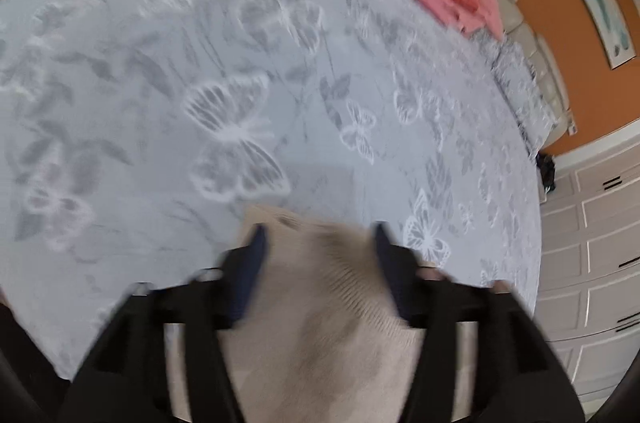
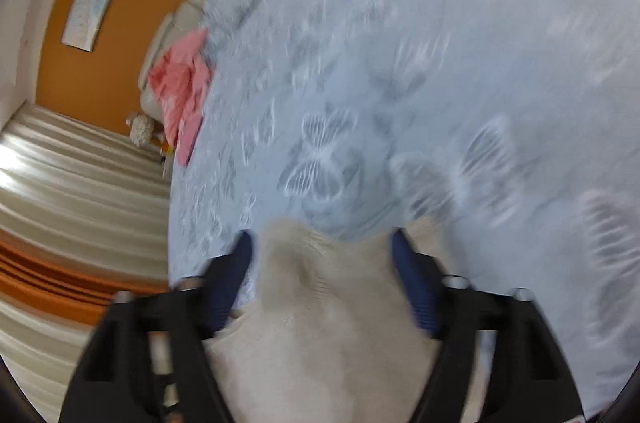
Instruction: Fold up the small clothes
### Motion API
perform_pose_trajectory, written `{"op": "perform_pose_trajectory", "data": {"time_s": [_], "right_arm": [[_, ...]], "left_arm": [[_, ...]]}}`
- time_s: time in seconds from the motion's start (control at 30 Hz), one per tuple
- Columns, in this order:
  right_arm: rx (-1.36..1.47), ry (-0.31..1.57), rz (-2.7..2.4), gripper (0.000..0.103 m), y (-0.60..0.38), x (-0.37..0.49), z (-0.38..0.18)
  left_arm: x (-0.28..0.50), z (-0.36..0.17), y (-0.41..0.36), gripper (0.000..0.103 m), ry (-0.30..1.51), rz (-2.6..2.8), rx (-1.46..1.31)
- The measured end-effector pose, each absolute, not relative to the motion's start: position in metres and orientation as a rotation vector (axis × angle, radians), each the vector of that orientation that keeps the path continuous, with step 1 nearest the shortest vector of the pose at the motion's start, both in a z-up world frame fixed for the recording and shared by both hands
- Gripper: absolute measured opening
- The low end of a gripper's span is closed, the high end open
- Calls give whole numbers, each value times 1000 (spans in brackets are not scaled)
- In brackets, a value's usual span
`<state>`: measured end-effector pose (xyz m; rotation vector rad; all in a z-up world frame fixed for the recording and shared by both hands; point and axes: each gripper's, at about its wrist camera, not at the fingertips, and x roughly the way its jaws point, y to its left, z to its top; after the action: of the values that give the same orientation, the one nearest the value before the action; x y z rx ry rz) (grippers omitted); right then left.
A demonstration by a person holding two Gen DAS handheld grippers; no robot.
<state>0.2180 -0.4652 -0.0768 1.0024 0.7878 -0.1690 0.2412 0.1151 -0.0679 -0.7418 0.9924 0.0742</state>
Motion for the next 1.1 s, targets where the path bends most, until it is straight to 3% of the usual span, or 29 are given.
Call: {"op": "perform_pose_trajectory", "data": {"time_s": [0.07, 0.2, 0.4, 0.43, 0.47, 0.5, 0.53, 0.6, 0.67, 0.8, 0.93, 1.0, 1.03, 1.07, 1.1], "right_arm": [[977, 808, -168, 76, -470, 192, -73], [912, 967, -169, 76, -458, 139, -96], [934, 1109, -148, 76, -421, 99, -139], [954, 1106, -144, 75, -419, 99, -144], [992, 1099, -134, 65, -417, 101, -149], [1013, 1090, -125, 35, -416, 103, -151], [1038, 1082, -121, 16, -418, 105, -154], [1090, 1026, -116, 13, -423, 105, -144], [1053, 955, -71, 12, -420, 101, -112], [929, 928, -42, 11, -422, 77, -79], [944, 1121, -146, 12, -439, 60, -149], [992, 1143, -160, 20, -443, 53, -169], [1009, 1124, -175, 25, -446, 50, -164], [995, 1114, -213, 36, -449, 46, -152], [967, 1114, -243, 40, -452, 45, -142]], "left_arm": [[214, -57, 128, 73, 978, 82, -704], [166, -66, 137, 80, 1065, 76, -695], [124, -115, 124, 79, 1247, 90, -784], [122, -121, 122, 70, 1263, 88, -802], [122, -128, 119, 58, 1282, 81, -831], [122, -133, 119, 53, 1300, 98, -841], [121, -134, 120, 40, 1299, 118, -863], [119, -129, 125, 27, 1294, 124, -904], [114, -109, 132, 18, 1259, 110, -922], [100, -75, 140, 14, 1223, 70, -852], [89, -124, 138, 15, 1351, 124, -816], [82, -138, 137, 23, 1363, 144, -830], [80, -136, 138, 33, 1351, 154, -834], [76, -126, 139, 43, 1339, 173, -812], [74, -114, 141, 43, 1326, 182, -778]]}}
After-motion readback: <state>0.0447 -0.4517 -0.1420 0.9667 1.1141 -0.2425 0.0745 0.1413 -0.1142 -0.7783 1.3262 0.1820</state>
